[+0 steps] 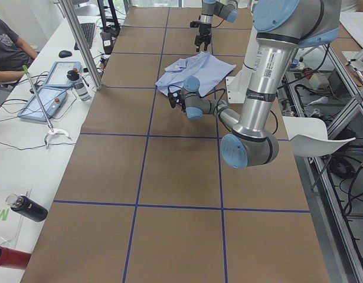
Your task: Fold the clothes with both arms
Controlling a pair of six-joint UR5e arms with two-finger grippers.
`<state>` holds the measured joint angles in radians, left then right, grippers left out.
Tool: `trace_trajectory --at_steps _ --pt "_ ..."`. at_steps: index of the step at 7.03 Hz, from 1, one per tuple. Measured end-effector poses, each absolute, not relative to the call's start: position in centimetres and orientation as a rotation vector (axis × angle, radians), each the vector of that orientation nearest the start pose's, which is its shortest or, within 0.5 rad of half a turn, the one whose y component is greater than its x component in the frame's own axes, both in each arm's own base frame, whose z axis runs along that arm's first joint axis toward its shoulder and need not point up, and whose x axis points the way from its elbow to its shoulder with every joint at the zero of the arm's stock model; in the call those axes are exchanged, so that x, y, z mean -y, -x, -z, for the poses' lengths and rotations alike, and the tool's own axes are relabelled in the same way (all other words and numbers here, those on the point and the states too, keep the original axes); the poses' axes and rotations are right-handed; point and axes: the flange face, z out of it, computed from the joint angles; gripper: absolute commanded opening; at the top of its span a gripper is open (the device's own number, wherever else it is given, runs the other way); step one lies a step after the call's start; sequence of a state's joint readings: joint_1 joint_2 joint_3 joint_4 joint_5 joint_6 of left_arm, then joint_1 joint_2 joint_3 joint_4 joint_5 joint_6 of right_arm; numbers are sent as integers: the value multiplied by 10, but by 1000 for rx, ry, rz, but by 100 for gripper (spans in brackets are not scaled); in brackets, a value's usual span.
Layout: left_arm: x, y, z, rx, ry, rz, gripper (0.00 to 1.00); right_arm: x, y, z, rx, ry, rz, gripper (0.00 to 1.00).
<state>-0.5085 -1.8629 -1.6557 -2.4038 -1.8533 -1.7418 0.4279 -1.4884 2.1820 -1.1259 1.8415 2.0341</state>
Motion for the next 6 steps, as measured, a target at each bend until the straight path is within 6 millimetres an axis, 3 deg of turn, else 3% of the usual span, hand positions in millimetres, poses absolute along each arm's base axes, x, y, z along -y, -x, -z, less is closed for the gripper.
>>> trace_trajectory --at_steps 2,4,6 --pt "383 -489 -367 -1231 53 409 54 291 377 -282 1153 274 -630 100" --pt "376 -495 -367 -1230 63 398 0 292 376 -279 1159 275 -629 100" --pt "374 -496 -366 -1232 67 397 0 293 374 -278 1161 277 -629 100"
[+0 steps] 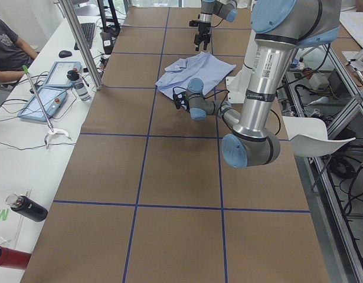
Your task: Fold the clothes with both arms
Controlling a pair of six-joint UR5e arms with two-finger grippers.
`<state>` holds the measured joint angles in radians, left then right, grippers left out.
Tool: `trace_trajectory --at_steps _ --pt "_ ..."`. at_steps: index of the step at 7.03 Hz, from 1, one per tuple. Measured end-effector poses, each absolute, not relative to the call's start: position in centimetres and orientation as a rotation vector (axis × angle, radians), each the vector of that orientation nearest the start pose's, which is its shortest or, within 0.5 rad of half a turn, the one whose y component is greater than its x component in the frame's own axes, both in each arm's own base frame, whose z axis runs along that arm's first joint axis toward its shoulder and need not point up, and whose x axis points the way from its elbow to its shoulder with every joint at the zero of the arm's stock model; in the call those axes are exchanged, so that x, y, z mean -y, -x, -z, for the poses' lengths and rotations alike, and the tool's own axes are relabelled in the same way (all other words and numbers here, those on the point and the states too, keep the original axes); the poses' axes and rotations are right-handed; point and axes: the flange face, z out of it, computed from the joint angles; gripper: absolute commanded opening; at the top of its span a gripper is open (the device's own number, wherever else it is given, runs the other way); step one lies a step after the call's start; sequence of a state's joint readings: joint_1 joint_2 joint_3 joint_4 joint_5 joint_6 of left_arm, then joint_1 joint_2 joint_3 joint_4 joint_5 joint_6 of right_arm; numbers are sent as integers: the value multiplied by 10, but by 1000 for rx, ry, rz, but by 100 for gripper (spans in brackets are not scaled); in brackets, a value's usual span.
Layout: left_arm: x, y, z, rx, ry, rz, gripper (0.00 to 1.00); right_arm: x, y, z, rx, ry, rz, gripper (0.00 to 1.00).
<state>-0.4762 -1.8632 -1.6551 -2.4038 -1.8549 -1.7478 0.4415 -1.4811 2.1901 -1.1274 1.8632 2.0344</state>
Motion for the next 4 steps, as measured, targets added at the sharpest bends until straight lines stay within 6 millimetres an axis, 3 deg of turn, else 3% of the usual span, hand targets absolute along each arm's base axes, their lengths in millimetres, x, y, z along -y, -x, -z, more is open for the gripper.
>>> trace_trajectory --at_steps 3,4 --pt "375 -495 -362 -1239 65 395 0 293 373 -278 1161 280 -630 100" --pt "385 -490 -364 -1236 47 399 0 294 373 -278 1162 280 -631 100"
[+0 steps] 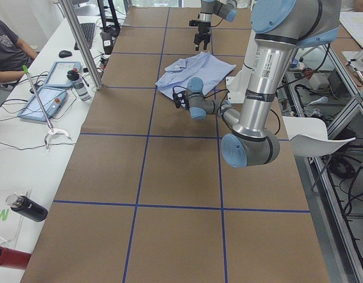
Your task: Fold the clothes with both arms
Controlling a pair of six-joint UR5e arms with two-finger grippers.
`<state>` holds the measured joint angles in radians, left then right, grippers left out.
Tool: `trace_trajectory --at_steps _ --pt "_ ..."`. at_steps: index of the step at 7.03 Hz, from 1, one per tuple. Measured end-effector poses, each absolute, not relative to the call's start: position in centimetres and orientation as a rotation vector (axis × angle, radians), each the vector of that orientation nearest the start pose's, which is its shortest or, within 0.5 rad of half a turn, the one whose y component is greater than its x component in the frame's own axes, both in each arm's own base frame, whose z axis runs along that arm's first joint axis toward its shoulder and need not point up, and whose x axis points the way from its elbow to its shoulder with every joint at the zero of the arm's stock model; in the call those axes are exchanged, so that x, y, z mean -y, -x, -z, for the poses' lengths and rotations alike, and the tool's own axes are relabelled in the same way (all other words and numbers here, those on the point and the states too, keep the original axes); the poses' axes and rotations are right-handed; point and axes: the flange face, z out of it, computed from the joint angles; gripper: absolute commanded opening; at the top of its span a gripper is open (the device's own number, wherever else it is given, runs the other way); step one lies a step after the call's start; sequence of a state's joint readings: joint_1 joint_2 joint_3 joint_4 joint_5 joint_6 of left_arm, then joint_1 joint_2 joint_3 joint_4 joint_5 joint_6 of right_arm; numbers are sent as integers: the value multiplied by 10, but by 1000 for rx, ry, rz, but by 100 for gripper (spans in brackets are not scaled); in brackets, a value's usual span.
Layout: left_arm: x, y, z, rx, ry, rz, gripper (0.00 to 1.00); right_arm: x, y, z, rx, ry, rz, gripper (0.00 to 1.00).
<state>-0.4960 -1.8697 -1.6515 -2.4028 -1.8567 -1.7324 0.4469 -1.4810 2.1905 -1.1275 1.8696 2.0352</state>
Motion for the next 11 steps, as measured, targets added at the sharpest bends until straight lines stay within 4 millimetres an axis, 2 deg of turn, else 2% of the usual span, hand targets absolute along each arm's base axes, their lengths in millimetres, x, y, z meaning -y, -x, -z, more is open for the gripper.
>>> trace_trajectory --at_steps 1,2,4,5,6,7,8,9,10,11 --pt "410 -483 -365 -1227 -1 403 0 294 373 -277 1163 280 -631 100" --pt "454 -482 -362 -1212 -68 406 0 294 373 -277 1164 279 -631 100" --pt "569 -485 -348 -1155 -193 430 0 295 373 -277 1164 276 -635 100" --pt "620 -484 -335 -1126 -240 435 12 297 373 -277 1166 270 -638 100" --pt "657 -487 -318 -1107 -269 441 42 299 375 -275 1171 264 -642 100" --pt "678 -490 -301 -1104 -286 444 52 306 383 -272 1177 252 -649 100" --pt "687 -492 -285 -1113 -297 440 54 317 398 -266 1186 227 -665 100" --pt "685 -488 -275 -1131 -299 426 55 329 414 -261 1192 193 -686 100" --pt "670 -472 -270 -1171 -271 388 55 337 427 -256 1198 165 -702 100" --pt "644 -445 -271 -1213 -235 344 54 340 437 -252 1195 152 -704 100"
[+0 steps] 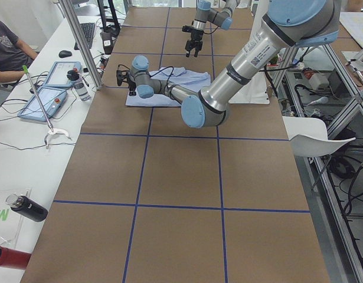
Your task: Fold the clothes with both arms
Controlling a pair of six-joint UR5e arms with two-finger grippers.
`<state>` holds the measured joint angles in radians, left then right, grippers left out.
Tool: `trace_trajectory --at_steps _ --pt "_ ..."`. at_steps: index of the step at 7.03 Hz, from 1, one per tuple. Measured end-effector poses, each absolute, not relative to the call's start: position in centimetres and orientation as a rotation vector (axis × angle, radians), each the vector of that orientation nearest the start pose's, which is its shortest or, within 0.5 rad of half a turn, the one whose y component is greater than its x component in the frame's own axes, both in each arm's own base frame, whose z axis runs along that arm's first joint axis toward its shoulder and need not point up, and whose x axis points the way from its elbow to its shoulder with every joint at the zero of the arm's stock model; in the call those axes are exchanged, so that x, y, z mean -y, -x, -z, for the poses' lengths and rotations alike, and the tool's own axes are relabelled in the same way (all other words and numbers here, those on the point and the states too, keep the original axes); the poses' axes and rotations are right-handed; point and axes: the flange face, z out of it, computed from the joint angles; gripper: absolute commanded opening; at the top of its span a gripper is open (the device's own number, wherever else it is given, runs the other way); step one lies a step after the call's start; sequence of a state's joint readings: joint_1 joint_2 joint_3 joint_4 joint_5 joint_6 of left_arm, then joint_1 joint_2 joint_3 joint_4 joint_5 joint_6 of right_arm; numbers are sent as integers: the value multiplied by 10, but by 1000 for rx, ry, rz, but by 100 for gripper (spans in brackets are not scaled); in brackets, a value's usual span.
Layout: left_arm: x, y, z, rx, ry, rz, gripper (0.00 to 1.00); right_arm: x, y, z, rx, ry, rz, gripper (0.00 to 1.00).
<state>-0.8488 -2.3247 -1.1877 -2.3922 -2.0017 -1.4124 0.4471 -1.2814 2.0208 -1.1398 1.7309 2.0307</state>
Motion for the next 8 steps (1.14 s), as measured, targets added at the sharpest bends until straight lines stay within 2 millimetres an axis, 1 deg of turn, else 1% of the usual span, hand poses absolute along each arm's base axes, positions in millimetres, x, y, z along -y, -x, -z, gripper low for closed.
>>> trace_trajectory --at_steps 1,2,3,4,5,6,8 --pt "615 -414 -277 -1240 -221 319 54 336 447 -253 1164 130 -673 100" --pt "594 -388 -280 -1258 -215 305 54 328 462 -251 1113 88 -598 100" --pt "583 -371 -282 -1269 -211 299 54 318 479 -245 1064 51 -507 100" --pt "577 -360 -287 -1270 -208 300 54 308 494 -236 1026 19 -411 98" --pt "572 -354 -293 -1267 -204 302 55 298 507 -233 987 -12 -315 91" --pt "570 -352 -298 -1263 -201 304 54 290 518 -236 950 -44 -224 84" --pt "568 -350 -303 -1258 -198 307 54 282 535 -247 897 -107 -69 73"
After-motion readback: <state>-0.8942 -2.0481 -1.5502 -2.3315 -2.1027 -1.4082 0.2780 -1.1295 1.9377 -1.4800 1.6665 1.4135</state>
